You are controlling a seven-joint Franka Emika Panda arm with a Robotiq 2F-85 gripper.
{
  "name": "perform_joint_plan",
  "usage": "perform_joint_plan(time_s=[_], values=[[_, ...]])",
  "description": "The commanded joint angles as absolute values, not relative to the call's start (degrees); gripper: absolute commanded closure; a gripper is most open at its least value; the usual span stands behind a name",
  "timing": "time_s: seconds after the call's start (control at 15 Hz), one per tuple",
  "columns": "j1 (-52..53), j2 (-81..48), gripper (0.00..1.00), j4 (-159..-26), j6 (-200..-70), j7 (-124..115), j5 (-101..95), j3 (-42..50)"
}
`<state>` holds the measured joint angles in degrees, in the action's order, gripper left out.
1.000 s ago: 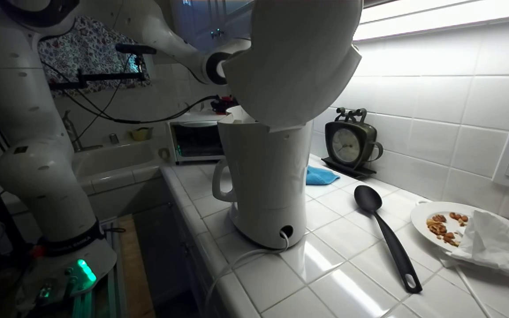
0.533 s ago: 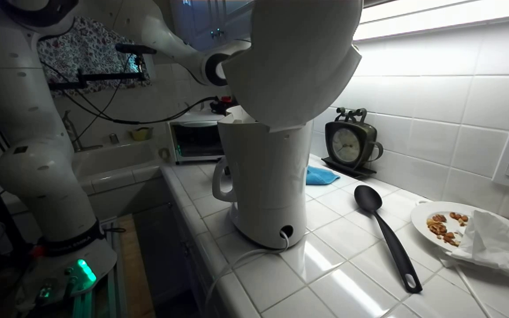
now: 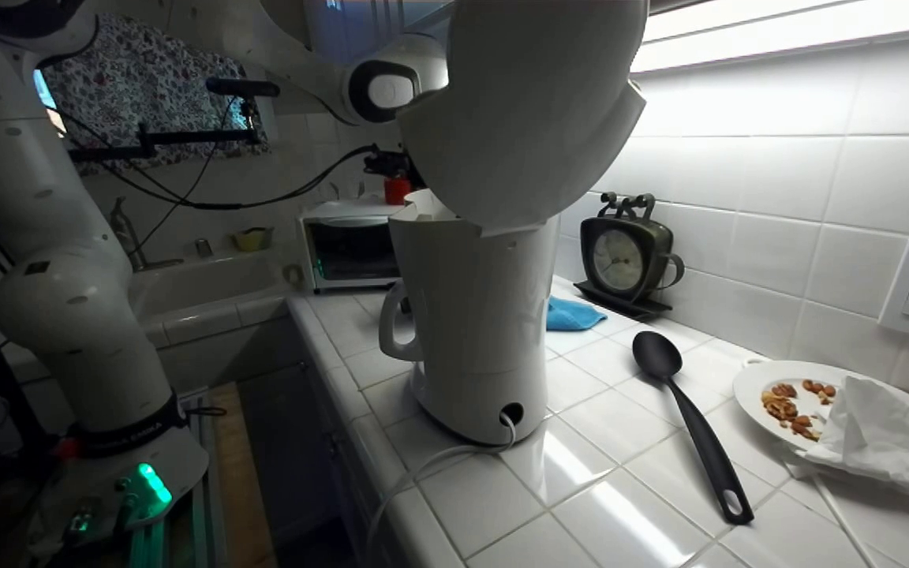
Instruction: Open the lid of the coffee maker, remove the black bowl from it and put it on the counter
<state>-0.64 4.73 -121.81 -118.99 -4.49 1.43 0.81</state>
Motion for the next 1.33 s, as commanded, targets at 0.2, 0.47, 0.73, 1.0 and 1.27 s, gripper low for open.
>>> perform_joint_plan(time_s=[0.2,0.47,0.73,1.0,1.27], values=[[-1.34,15.17,0.00,-123.16,-108.33,-9.10,0.30,0.51],[-1.92,20.51,0.00,-123.20,-101.76,-8.34,-0.08,0.57],[-2.57,25.69,0.00,-123.44,-97.52,-8.15,-0.74,0.61],[-3.63,29.38,0.00,-123.50,-93.90,-8.67,-2.37,0.56],[-4.69,31.37,0.00,-123.98,-93.23,-8.37,-4.33,0.86]])
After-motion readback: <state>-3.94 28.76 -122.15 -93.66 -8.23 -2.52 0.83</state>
